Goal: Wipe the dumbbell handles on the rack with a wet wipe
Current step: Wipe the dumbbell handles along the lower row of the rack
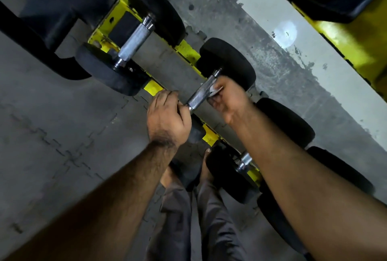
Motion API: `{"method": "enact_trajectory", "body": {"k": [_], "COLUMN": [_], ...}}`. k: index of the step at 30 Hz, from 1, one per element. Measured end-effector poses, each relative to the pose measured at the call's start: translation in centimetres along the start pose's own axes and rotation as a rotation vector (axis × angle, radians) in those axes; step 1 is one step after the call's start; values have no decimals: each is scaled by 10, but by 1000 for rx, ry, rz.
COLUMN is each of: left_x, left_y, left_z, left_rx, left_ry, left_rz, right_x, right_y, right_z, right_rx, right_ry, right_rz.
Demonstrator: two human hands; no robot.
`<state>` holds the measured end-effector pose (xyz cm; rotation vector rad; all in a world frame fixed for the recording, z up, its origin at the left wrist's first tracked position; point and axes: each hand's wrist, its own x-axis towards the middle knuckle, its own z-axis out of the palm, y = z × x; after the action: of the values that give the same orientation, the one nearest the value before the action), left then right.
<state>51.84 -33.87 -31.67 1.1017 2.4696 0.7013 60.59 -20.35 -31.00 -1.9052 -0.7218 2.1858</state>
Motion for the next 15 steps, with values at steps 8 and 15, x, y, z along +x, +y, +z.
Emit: {"method": "enact_trajectory", "body": {"k": [8,15], "left_x": [-1,-1], "left_y": [-2,-1], "left_z": [1,0], "left_rx": [-1,-5], "left_ry": [-9,-18], "left_rz": [-8,-26], "right_x": [7,18], "right_y": [26,35], "right_z": [-6,-11], "right_rx": [81,88], "right_ry": [-121,-313], "right_rz": [39,96]}}
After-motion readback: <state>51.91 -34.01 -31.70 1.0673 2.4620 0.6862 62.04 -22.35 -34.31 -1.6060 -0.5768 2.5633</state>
